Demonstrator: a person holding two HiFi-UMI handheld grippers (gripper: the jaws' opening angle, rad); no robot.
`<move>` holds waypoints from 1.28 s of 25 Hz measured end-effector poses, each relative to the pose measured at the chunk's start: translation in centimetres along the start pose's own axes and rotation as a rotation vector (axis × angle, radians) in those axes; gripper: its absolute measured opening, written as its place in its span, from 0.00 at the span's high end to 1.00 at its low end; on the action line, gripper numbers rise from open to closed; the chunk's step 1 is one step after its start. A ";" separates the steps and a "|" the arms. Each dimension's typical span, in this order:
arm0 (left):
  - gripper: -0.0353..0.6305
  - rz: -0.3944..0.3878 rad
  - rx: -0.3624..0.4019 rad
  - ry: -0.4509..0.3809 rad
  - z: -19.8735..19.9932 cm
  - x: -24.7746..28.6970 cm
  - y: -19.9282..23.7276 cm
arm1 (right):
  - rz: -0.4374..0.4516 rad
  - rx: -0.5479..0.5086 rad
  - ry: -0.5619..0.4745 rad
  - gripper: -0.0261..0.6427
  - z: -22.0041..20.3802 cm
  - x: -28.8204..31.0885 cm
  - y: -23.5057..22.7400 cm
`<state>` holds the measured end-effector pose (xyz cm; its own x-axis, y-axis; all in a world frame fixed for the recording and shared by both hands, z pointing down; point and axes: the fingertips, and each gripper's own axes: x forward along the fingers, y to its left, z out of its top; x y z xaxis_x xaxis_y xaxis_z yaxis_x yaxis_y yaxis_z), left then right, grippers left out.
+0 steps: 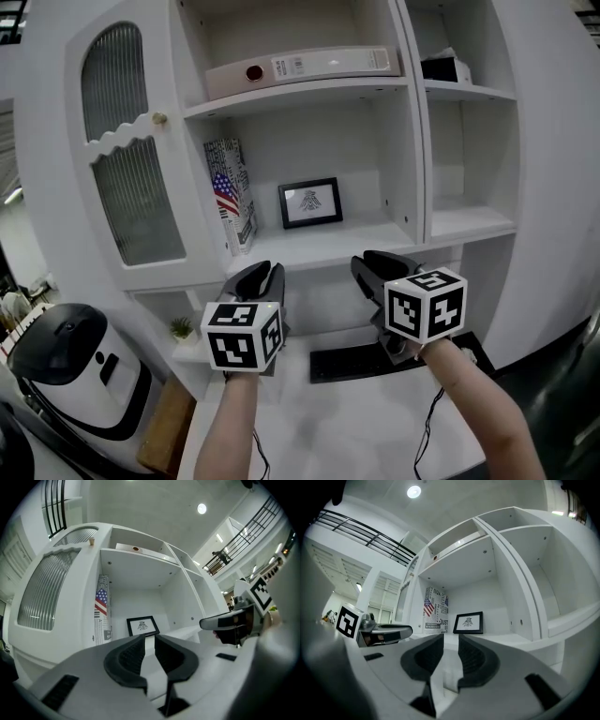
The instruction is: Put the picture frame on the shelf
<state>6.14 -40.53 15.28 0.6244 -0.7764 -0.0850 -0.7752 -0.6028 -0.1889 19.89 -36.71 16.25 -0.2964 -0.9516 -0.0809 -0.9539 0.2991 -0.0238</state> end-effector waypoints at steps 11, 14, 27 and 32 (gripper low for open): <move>0.87 0.013 -0.063 0.061 -6.5 -3.5 -0.7 | -0.016 0.067 0.032 0.83 -5.4 -3.7 0.1; 0.88 0.027 -0.083 0.066 -7.8 -4.4 -0.7 | -0.027 0.063 0.046 0.84 -6.9 -4.6 0.1; 0.91 0.055 -0.192 0.097 -14.6 -7.8 -2.8 | -0.088 0.124 0.112 0.94 -13.9 -8.0 1.1; 0.91 0.057 -0.212 0.121 -17.1 -8.9 -4.1 | -0.116 0.183 0.150 0.96 -17.3 -9.5 1.2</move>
<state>2.12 -34.29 33.57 0.5729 -0.8191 0.0309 -0.8196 -0.5724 0.0236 20.76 -28.57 34.25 -0.2020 -0.9760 0.0816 -0.9617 0.1819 -0.2049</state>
